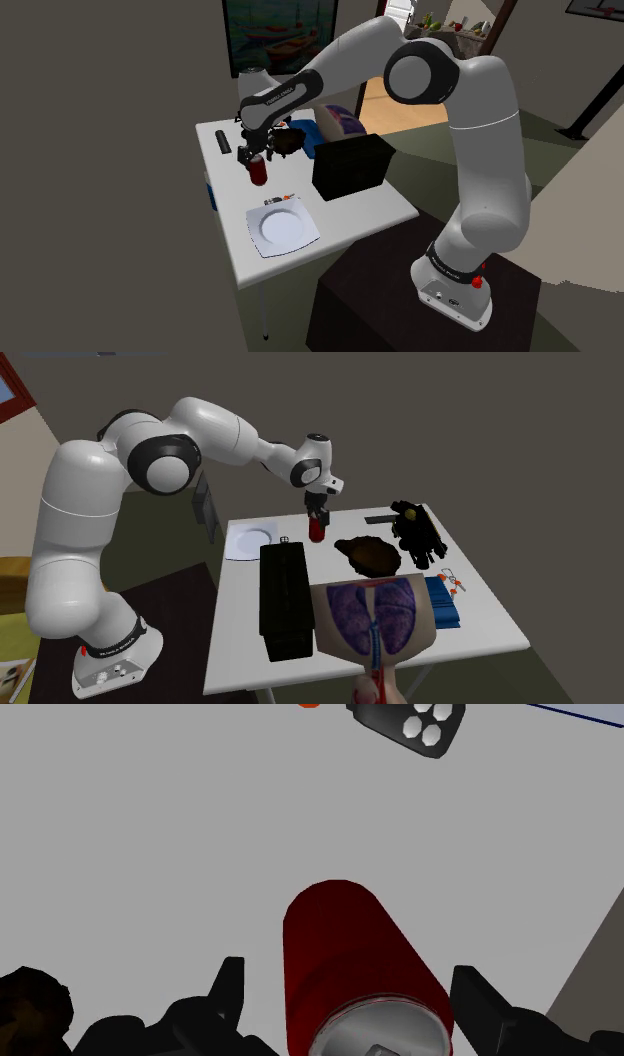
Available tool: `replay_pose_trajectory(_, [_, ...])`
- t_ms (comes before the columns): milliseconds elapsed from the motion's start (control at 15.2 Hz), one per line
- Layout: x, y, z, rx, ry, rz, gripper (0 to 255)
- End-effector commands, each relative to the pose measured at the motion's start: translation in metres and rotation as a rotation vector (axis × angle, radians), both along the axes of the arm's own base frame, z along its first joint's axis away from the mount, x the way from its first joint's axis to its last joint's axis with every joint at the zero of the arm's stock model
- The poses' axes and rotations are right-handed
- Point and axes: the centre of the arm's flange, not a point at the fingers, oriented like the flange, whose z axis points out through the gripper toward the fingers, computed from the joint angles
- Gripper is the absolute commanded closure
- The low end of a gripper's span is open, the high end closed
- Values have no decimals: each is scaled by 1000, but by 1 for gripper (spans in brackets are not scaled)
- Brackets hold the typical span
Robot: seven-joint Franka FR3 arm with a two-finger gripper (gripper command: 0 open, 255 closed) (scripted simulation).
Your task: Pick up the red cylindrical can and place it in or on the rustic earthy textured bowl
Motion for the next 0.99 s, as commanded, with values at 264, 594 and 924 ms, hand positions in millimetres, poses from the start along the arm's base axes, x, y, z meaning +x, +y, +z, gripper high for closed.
replay_pose_trajectory(264, [0,0,0,0,0,0,255])
replay_pose_trajectory(594, [0,0,0,0,0,0,255])
replay_pose_trajectory(924, [0,0,10,0,0,0,255])
